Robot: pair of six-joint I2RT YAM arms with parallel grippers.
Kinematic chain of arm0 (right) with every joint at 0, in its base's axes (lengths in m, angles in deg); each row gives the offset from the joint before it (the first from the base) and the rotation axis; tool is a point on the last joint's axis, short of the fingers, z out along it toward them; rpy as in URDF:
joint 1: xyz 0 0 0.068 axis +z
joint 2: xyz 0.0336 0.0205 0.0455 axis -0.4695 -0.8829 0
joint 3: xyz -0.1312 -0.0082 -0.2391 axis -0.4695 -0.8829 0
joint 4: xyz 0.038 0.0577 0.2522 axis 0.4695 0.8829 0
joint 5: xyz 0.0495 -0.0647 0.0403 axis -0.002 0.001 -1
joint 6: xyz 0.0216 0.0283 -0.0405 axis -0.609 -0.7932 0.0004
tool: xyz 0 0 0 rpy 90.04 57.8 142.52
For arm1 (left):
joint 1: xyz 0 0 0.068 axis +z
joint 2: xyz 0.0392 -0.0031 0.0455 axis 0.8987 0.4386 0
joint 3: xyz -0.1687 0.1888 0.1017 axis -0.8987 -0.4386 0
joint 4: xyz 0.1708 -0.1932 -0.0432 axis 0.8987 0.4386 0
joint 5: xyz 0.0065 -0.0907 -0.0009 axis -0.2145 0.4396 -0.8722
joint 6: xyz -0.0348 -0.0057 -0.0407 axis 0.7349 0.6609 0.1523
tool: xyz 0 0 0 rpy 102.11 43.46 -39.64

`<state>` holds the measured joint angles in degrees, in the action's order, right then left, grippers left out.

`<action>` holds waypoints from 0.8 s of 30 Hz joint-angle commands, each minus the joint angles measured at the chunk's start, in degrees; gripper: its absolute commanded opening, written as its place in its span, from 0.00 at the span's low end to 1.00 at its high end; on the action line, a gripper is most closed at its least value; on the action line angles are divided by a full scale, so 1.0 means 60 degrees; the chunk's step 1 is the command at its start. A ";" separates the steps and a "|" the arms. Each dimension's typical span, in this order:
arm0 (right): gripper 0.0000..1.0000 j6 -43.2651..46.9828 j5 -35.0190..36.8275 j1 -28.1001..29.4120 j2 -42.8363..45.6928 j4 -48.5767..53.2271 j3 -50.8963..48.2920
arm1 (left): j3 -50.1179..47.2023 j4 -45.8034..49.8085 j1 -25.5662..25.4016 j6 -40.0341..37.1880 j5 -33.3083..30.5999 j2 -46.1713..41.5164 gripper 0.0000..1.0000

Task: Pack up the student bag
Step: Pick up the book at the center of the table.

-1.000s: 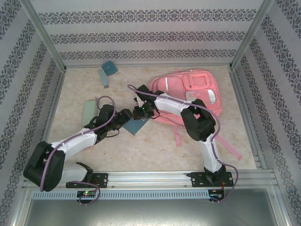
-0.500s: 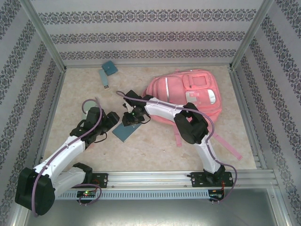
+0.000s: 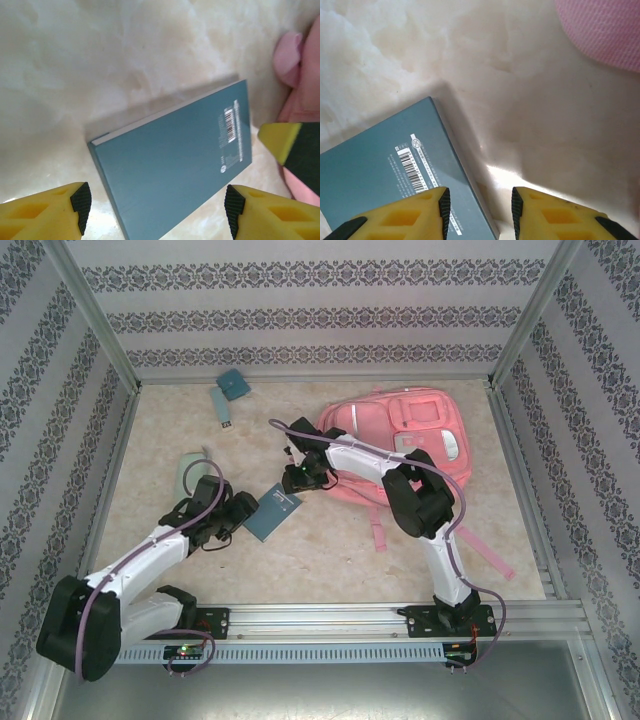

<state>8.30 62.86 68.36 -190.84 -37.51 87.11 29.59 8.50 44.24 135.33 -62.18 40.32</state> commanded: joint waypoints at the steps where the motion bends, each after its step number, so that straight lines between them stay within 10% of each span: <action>1: 0.41 0.0311 0.0066 0.0152 -0.0225 0.0169 -0.0015 | -0.0105 -0.0207 -0.0249 0.0403 0.0204 0.0406 0.73; 24: 0.26 -0.0235 -0.0932 0.0598 -0.0417 -0.0170 -0.0246 | -0.0495 -0.4840 -0.0489 0.0617 0.1392 0.1530 0.57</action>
<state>8.13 60.17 71.09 -192.35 -38.30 86.59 27.18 3.26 42.32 138.94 -61.26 48.45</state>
